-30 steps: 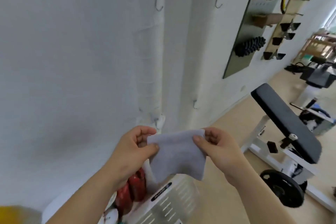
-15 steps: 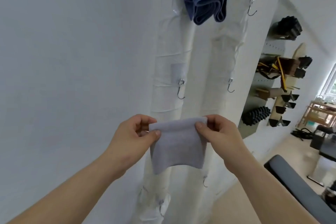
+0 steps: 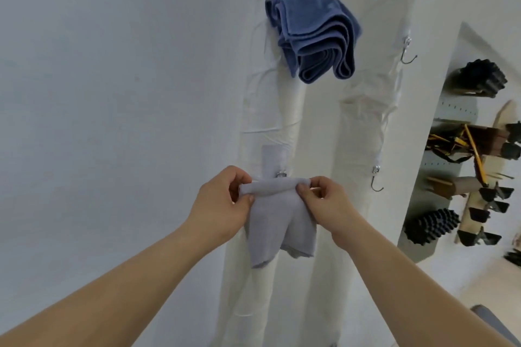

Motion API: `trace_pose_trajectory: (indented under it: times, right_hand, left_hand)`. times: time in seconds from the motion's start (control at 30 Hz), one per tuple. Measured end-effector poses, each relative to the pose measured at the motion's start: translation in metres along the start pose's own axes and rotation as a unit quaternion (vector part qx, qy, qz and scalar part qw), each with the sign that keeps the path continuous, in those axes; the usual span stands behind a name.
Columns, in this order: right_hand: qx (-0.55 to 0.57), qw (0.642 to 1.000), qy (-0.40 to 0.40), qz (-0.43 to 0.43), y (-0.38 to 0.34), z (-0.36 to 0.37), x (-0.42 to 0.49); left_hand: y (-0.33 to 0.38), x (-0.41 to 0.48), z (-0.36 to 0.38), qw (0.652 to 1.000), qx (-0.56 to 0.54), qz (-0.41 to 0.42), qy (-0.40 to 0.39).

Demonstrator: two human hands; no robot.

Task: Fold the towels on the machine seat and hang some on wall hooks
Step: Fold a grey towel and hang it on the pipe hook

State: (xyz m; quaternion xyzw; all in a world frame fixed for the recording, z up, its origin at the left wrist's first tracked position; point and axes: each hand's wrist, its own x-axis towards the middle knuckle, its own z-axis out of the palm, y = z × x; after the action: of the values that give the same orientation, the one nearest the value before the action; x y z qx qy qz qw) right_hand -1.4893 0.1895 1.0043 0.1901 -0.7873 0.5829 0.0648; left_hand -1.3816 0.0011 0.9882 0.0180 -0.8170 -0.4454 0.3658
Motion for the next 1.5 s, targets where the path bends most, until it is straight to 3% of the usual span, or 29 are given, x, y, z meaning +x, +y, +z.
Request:
trace_pose_trajectory:
  times: [0.13, 0.2, 0.27, 0.37, 0.43, 0.5, 0.57, 0.73, 0.9, 1.13, 1.23, 1.37, 1.5]
  right_hand:
    - [-0.025, 0.994, -0.063, 0.086, 0.007, 0.001, 0.003]
    - [-0.064, 0.978, -0.130, 0.151, 0.006, -0.007, -0.002]
    - [-0.099, 0.971, -0.139, 0.165, 0.006, -0.009, -0.004]
    - [-0.107, 0.993, -0.025, 0.038, 0.006, -0.004, -0.001]
    - [-0.132, 0.987, 0.021, -0.093, 0.001, -0.009, -0.005]
    - [-0.186, 0.970, -0.037, -0.155, -0.009, -0.019, -0.013]
    - [-0.231, 0.954, -0.127, -0.141, -0.015, -0.026, -0.018]
    - [-0.111, 0.962, -0.248, -0.036, -0.019, -0.034, -0.023]
    - [-0.192, 0.957, -0.175, -0.130, -0.010, -0.019, -0.022]
    - [-0.170, 0.967, -0.127, -0.139, 0.007, -0.006, -0.029]
    - [-0.224, 0.956, -0.119, -0.149, 0.004, -0.006, -0.027]
    - [-0.352, 0.905, -0.110, -0.211, -0.017, -0.013, -0.029]
    - [-0.311, 0.920, -0.168, -0.169, -0.029, -0.019, -0.026]
  left_hand:
    - [-0.007, 0.000, 0.012, 0.999, 0.020, 0.035, 0.010]
    - [-0.007, -0.001, 0.016, 0.996, 0.068, 0.062, 0.009]
    - [-0.005, -0.001, 0.018, 0.979, 0.151, 0.134, 0.037]
    - [-0.003, 0.003, 0.018, 0.921, 0.263, 0.286, 0.004]
    - [-0.004, 0.006, 0.012, 0.897, 0.303, 0.320, -0.040]
    - [0.003, 0.003, 0.004, 0.904, 0.295, 0.303, -0.065]
    - [0.012, -0.002, 0.000, 0.925, 0.265, 0.258, -0.082]
    - [0.008, -0.008, 0.006, 0.907, 0.315, 0.249, -0.127]
    - [-0.012, -0.008, 0.021, 0.937, 0.250, 0.231, -0.081]
    - [-0.020, -0.013, 0.035, 0.966, 0.163, 0.196, -0.039]
    - [-0.015, -0.012, 0.030, 0.961, 0.184, 0.193, -0.067]
    - [-0.008, -0.013, 0.022, 0.943, 0.234, 0.215, -0.096]
    - [-0.011, -0.008, 0.021, 0.940, 0.238, 0.231, -0.079]
